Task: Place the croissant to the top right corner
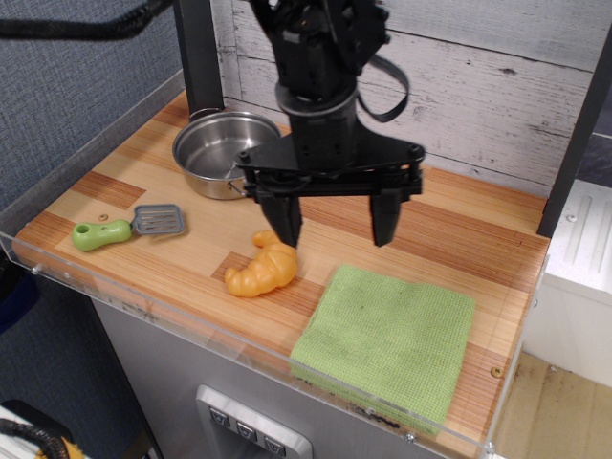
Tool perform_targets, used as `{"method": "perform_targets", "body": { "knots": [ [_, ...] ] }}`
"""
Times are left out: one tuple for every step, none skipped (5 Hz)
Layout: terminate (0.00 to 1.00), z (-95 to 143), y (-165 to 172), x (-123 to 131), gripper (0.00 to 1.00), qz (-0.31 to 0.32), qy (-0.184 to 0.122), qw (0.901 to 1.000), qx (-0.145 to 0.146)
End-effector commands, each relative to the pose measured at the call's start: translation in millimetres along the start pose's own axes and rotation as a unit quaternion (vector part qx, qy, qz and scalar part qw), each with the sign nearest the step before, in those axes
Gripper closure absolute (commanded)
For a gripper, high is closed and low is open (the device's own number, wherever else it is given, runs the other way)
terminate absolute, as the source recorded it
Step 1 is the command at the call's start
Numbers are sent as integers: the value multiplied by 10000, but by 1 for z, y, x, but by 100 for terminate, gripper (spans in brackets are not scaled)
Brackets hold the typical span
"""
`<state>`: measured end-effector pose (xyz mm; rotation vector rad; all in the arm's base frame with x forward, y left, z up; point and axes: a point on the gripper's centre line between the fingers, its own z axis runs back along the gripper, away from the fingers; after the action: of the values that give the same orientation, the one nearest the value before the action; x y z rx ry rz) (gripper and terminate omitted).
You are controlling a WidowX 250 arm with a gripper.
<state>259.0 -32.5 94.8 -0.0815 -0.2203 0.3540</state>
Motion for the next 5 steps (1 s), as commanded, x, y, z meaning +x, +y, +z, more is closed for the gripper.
{"method": "perform_targets", "body": {
  "knots": [
    [0,-14,24,31,0,-349,-348,9984,274],
    [0,-28,39,36,0,-523,-378,9963,560],
    [0,-38,53,34,0,-644,-272,9943,809],
    [0,-52,62,25,0,-697,-107,9934,901],
    [0,-68,59,21,0,-883,67,9924,848]
  ]
}}
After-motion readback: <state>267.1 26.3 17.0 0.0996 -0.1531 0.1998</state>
